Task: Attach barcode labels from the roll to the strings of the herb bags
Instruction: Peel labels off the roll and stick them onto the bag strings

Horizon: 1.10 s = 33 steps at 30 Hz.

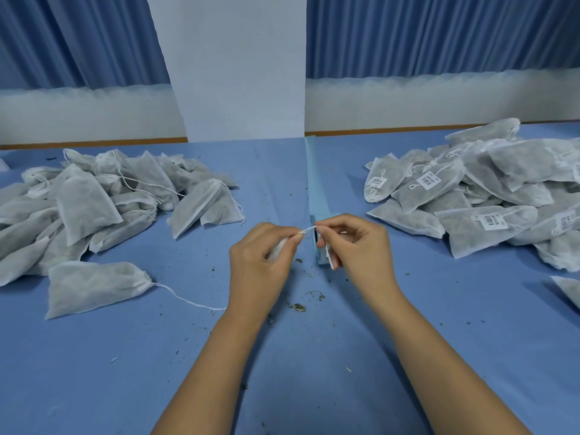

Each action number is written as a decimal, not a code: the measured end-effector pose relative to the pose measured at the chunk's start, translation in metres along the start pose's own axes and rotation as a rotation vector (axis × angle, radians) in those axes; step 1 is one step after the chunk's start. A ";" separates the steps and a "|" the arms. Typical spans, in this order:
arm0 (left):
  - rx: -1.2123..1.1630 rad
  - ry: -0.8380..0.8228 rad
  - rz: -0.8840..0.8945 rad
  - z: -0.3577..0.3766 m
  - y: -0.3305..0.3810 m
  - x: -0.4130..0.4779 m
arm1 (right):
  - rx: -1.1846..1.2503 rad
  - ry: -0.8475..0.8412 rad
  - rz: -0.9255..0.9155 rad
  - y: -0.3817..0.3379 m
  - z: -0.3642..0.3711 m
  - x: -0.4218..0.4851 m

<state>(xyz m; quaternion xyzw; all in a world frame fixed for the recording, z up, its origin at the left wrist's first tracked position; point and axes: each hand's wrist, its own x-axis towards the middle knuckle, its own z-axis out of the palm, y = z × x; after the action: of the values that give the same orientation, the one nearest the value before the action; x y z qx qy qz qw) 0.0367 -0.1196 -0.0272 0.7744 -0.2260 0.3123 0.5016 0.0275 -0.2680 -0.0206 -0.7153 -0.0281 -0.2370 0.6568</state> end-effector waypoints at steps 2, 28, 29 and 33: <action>-0.021 0.044 -0.006 0.000 0.000 0.000 | -0.024 -0.039 0.015 0.001 0.003 -0.002; -0.324 -0.105 -0.362 -0.002 0.004 0.005 | -0.093 -0.199 -0.074 0.002 0.004 -0.004; -0.368 -0.122 -0.408 -0.003 0.004 0.007 | -0.113 -0.183 -0.094 0.002 0.004 -0.003; -0.529 -0.265 -0.543 -0.008 0.006 0.010 | -0.221 -0.151 -0.210 0.002 0.004 -0.003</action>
<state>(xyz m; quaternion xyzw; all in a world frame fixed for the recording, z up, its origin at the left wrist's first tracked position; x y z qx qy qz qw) 0.0374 -0.1153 -0.0137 0.6837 -0.1484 -0.0033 0.7145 0.0272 -0.2633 -0.0234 -0.7919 -0.1258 -0.2517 0.5419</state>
